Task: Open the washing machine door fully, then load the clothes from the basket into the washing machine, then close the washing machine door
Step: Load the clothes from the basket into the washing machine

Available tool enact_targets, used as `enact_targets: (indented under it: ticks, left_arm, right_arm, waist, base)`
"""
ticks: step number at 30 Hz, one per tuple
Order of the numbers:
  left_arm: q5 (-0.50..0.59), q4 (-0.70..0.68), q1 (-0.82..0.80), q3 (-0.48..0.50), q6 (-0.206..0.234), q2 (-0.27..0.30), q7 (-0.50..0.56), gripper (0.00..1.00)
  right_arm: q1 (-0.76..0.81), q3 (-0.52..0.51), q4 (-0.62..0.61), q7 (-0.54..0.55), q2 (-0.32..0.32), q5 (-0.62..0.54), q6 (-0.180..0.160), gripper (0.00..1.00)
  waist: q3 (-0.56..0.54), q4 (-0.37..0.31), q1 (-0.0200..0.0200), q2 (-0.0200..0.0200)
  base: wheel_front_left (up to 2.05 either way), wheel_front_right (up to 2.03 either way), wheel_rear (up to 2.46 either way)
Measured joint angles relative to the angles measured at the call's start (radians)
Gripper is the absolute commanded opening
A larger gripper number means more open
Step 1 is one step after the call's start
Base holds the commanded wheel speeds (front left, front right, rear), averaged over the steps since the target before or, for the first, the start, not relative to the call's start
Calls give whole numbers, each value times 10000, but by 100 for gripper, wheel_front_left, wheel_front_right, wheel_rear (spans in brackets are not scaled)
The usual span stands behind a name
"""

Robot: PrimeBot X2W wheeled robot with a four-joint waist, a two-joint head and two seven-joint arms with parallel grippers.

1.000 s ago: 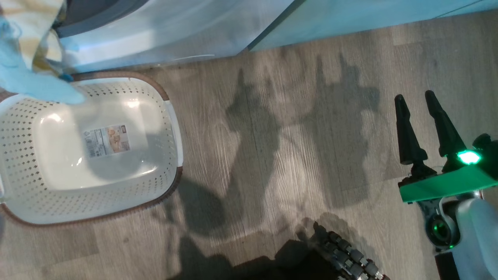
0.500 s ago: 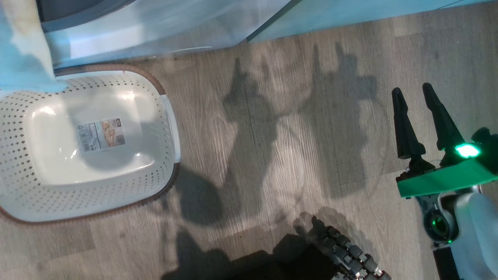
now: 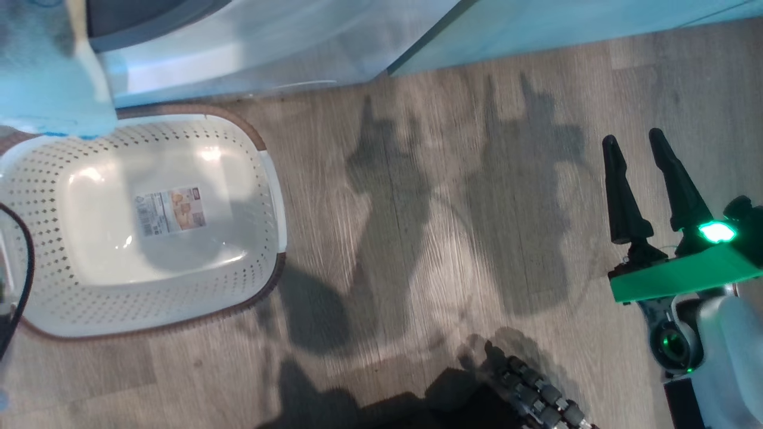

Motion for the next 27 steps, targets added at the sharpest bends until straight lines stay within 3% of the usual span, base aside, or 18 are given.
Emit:
enact_targets:
  ticks: [16, 27]
  left_arm:
    - [-33, 963, 1993, -1977, -52, -293, 2, 100]
    - [-943, 790, 4154, -2412, -52, -546, 4, 100]
  right_arm:
    - [384, -130, 113, 0, -10, -13, 0, 100]
    - [1033, -282, 284, 0, -94, -13, 0, 100]
  waist:
    - [-1305, 391, -1, 1]
    - [-2517, 666, -1, 1]
  base:
    - [0, 0, 0]
    - [0, 0, 0]
